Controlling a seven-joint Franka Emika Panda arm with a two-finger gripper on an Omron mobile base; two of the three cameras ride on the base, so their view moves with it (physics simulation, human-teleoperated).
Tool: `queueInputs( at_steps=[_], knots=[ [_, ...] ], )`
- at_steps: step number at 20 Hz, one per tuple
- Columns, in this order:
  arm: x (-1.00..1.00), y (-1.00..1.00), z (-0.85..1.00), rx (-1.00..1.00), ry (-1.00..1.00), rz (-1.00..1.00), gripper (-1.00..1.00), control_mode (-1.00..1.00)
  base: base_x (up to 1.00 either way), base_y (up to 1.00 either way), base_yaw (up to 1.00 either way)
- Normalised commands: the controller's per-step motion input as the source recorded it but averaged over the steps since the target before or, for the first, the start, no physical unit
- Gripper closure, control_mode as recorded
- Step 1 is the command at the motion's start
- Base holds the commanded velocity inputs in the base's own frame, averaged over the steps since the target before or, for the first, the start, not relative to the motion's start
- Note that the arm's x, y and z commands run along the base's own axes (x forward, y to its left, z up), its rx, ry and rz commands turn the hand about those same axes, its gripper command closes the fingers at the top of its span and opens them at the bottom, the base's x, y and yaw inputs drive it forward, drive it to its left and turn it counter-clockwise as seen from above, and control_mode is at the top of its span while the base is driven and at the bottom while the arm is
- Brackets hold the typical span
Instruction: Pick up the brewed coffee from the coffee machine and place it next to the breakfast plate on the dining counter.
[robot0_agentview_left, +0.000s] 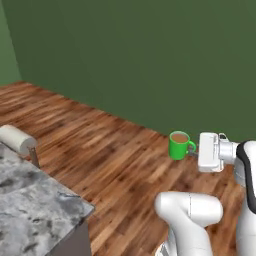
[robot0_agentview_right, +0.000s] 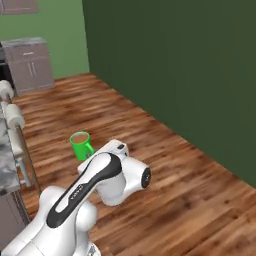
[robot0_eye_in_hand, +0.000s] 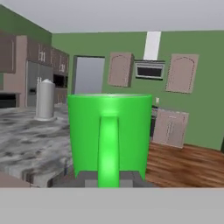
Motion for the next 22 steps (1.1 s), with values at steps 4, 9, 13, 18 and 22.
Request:
queueInputs(
  at_steps=[4, 9, 13, 18, 22],
  knots=[
    [0.0, 0.0, 0.0, 0.0, 0.0, 0.0, 1.0, 1.0, 1.0, -0.24, 0.57],
    [0.0, 0.0, 0.0, 0.0, 0.0, 0.0, 1.0, 1.0, 1.0, -0.18, 0.62],
    [0.0, 0.0, 0.0, 0.0, 0.0, 0.0, 1.0, 1.0, 1.0, -0.12, 0.66],
    [0.0, 0.0, 0.0, 0.0, 0.0, 0.0, 1.0, 1.0, 1.0, -0.14, 0.66],
    [0.0, 0.0, 0.0, 0.0, 0.0, 0.0, 1.0, 1.0, 1.0, -0.3, 0.63]
  ],
)
